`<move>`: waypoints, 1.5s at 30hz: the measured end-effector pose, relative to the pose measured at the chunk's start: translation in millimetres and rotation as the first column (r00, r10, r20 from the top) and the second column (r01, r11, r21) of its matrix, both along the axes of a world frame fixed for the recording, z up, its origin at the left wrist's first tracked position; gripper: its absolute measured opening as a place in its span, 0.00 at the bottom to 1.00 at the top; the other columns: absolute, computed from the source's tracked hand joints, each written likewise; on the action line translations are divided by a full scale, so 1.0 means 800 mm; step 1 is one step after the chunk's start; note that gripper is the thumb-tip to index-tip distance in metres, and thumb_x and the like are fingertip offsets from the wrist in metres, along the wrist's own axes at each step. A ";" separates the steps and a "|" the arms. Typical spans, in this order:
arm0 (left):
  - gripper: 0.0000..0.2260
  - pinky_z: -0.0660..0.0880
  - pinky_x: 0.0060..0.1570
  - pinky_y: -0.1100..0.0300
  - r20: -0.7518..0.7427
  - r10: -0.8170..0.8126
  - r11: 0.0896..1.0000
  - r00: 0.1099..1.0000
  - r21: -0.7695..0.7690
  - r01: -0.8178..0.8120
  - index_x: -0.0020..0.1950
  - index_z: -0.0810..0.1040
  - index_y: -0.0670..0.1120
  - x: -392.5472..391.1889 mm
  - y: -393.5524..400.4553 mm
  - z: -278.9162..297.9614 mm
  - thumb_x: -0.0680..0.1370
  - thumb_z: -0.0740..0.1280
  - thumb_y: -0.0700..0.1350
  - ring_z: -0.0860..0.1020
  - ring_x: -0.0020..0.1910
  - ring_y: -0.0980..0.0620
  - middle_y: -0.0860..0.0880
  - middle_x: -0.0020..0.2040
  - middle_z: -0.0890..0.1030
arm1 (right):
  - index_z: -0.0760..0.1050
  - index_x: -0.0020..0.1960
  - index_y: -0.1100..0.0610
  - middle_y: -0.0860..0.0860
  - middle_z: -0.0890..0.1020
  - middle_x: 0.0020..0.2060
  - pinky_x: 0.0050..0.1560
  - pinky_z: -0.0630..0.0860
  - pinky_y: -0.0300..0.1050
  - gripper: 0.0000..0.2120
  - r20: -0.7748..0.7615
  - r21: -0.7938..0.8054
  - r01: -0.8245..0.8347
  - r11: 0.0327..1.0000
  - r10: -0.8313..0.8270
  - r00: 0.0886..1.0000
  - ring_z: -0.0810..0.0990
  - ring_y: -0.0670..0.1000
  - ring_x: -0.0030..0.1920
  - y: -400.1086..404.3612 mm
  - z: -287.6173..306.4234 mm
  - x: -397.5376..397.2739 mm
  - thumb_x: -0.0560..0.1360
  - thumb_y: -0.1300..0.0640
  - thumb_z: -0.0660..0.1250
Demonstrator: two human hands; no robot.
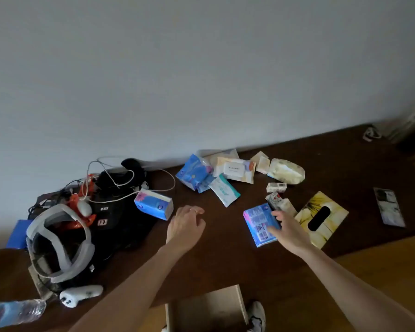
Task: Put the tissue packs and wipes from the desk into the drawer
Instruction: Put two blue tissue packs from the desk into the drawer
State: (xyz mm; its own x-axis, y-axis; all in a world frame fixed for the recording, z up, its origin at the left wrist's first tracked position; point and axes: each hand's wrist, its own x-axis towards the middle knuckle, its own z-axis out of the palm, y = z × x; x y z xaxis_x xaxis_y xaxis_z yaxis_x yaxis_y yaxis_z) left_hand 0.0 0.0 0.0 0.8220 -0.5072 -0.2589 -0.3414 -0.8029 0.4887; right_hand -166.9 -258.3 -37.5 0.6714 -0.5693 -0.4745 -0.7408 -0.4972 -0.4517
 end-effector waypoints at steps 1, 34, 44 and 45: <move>0.15 0.73 0.64 0.51 0.099 -0.002 1.000 0.995 0.017 0.000 0.62 0.78 0.55 0.020 -0.007 -0.007 0.76 0.64 0.47 0.72 0.64 0.53 0.54 0.62 0.77 | 0.63 0.78 0.50 0.53 0.72 0.72 0.59 0.75 0.50 0.33 -0.037 -0.017 -0.030 0.999 0.029 0.999 0.74 0.55 0.69 -0.002 -0.010 0.014 0.77 0.42 0.69; 0.14 0.73 0.42 0.51 0.044 0.347 0.918 0.937 0.187 -0.349 0.56 0.73 0.51 0.138 0.093 -0.187 0.75 0.71 0.53 0.69 0.55 0.36 0.42 0.77 0.50 | 0.40 0.79 0.42 0.62 0.58 0.72 0.62 0.77 0.63 0.55 -0.260 -0.362 -0.068 0.930 -0.031 0.965 0.69 0.65 0.68 0.123 -0.179 0.082 0.69 0.38 0.77; 0.10 0.76 0.43 0.59 -0.190 0.406 0.793 0.894 -0.414 -0.448 0.47 0.70 0.59 -0.019 0.186 -0.175 0.70 0.68 0.49 0.73 0.55 0.67 0.59 0.69 0.61 | 0.46 0.79 0.35 0.56 0.65 0.68 0.43 0.83 0.50 0.52 0.220 -0.113 -0.224 0.968 0.244 0.944 0.76 0.56 0.59 0.225 -0.173 0.013 0.67 0.38 0.76; 0.13 0.76 0.46 0.62 -0.251 0.393 0.752 0.885 -0.465 -0.466 0.50 0.71 0.61 -0.037 0.197 -0.180 0.69 0.67 0.49 0.71 0.59 0.67 0.58 0.67 0.62 | 0.47 0.79 0.34 0.54 0.65 0.68 0.44 0.84 0.50 0.51 0.285 -0.069 -0.227 0.971 0.237 0.929 0.77 0.55 0.58 0.243 -0.175 0.001 0.66 0.37 0.76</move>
State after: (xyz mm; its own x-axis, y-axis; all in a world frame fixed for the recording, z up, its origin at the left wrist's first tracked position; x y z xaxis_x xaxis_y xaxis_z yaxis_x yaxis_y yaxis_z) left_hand -29.6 157.6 -143.9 0.9622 -0.1954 -0.1897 0.0749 -0.4801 0.8740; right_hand -166.3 -64.3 -177.3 0.8919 -0.3932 -0.2234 -0.4427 -0.6584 -0.6087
